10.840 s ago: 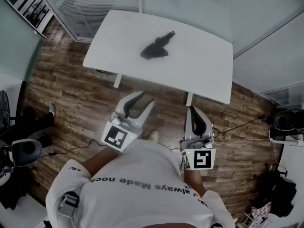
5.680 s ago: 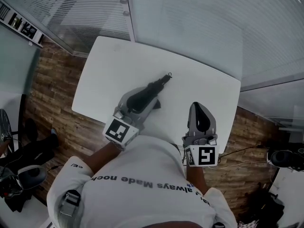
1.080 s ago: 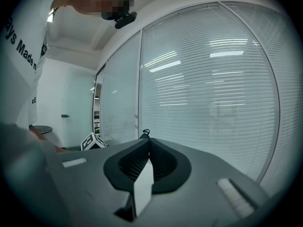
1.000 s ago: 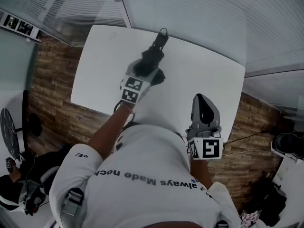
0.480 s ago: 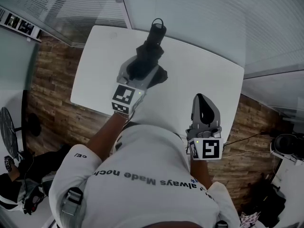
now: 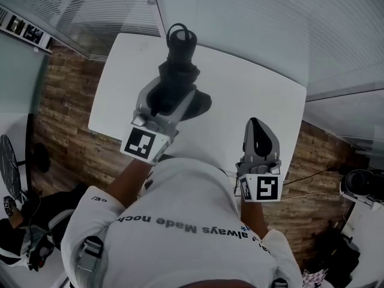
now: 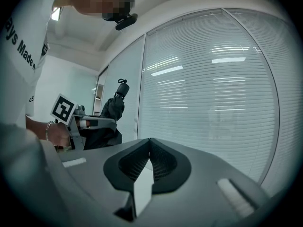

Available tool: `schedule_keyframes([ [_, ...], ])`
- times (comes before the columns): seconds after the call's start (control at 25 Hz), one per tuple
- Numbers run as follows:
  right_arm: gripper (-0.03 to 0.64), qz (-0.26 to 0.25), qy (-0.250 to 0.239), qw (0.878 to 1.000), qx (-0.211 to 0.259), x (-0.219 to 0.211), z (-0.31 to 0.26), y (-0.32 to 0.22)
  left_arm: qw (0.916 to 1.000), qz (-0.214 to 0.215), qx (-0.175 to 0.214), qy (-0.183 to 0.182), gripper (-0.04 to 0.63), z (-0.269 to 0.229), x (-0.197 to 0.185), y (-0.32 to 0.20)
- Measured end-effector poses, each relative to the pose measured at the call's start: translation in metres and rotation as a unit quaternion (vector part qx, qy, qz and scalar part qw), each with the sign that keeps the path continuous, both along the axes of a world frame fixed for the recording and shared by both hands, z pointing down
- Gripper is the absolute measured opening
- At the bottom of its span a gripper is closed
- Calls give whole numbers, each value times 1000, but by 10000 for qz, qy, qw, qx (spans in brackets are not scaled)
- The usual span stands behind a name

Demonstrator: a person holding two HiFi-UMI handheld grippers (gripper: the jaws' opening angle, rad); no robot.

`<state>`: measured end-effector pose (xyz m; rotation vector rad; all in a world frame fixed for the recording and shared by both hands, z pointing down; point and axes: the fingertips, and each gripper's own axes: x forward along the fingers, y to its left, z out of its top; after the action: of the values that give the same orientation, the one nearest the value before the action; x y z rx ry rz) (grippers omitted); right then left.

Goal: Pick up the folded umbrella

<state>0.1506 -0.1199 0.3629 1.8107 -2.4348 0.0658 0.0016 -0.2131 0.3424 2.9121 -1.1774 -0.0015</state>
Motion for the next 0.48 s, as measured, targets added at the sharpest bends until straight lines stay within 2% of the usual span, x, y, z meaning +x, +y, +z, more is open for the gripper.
schedule_keyframes([
  [0.12,2,-23,34,10000,41,-1,-3,1,9997,-42,148,168,245,-16,-5,9],
  [0.24,2,-32,53,9999,83,-3,-6,2,9993,-74,330,148,245,-22,-15,17],
  [0.48,2,-6,107,9999,123,3,-11,5,9988,-87,421,244,245,-28,-18,30],
])
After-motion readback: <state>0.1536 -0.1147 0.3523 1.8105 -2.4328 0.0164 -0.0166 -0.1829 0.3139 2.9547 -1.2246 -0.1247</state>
